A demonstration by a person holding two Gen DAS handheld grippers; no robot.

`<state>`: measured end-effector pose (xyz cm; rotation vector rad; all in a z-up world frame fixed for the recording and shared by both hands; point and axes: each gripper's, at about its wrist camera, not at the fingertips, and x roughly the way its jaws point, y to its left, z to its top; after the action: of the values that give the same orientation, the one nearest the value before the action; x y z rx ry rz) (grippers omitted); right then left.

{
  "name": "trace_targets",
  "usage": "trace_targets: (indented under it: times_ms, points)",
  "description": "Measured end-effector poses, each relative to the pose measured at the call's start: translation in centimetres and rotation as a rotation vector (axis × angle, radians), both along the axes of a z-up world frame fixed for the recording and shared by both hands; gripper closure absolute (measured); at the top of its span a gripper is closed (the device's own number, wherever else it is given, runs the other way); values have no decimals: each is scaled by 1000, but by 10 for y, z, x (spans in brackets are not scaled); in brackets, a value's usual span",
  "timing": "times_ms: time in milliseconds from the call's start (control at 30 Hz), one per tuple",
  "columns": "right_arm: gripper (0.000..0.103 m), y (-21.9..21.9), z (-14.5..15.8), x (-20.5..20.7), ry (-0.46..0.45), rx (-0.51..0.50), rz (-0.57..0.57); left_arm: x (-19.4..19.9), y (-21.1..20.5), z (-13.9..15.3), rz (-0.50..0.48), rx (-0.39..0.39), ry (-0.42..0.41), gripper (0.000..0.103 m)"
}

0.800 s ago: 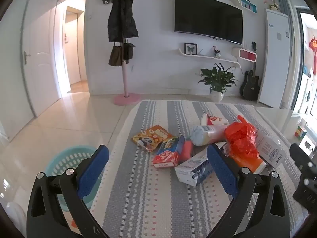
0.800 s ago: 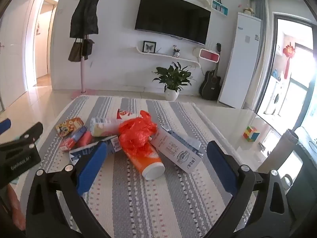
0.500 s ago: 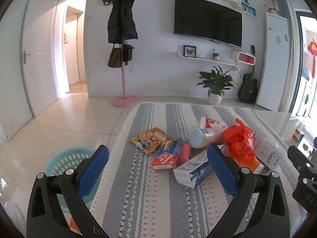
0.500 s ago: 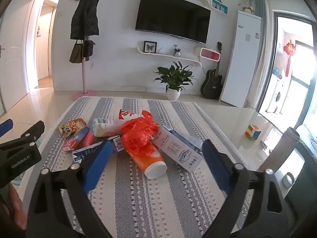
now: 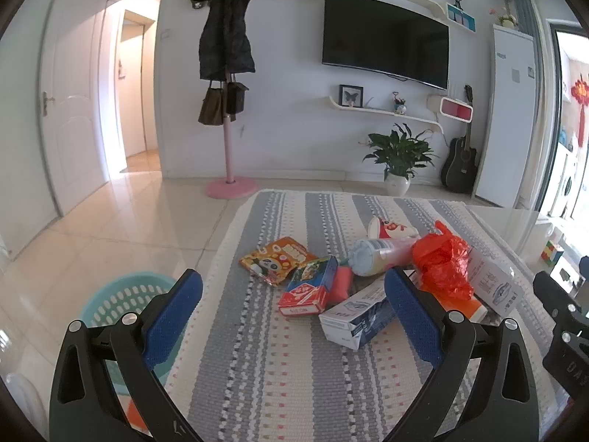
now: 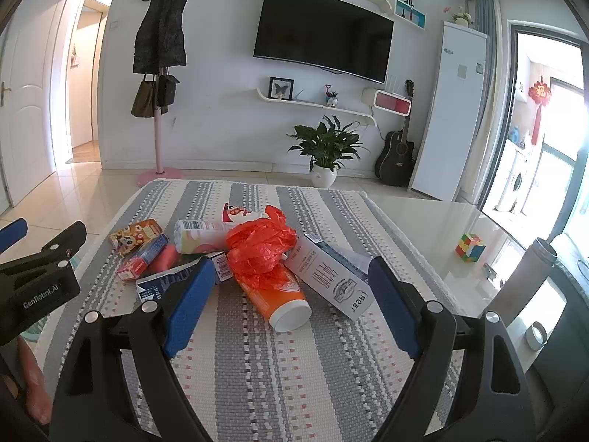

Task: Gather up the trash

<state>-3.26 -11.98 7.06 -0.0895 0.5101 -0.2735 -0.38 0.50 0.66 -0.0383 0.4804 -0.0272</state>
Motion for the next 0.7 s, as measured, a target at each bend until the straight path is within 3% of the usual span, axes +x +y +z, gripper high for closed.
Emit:
trace_targets:
  times_ms: [500,700]
  points:
    - [22,-2,3,-2,-5,3,-4,-1,2,1,-9,-7,-11,7]
    - [22,-3,7,-3,-9,0,-6,2,5,0,-16,-45,6,7]
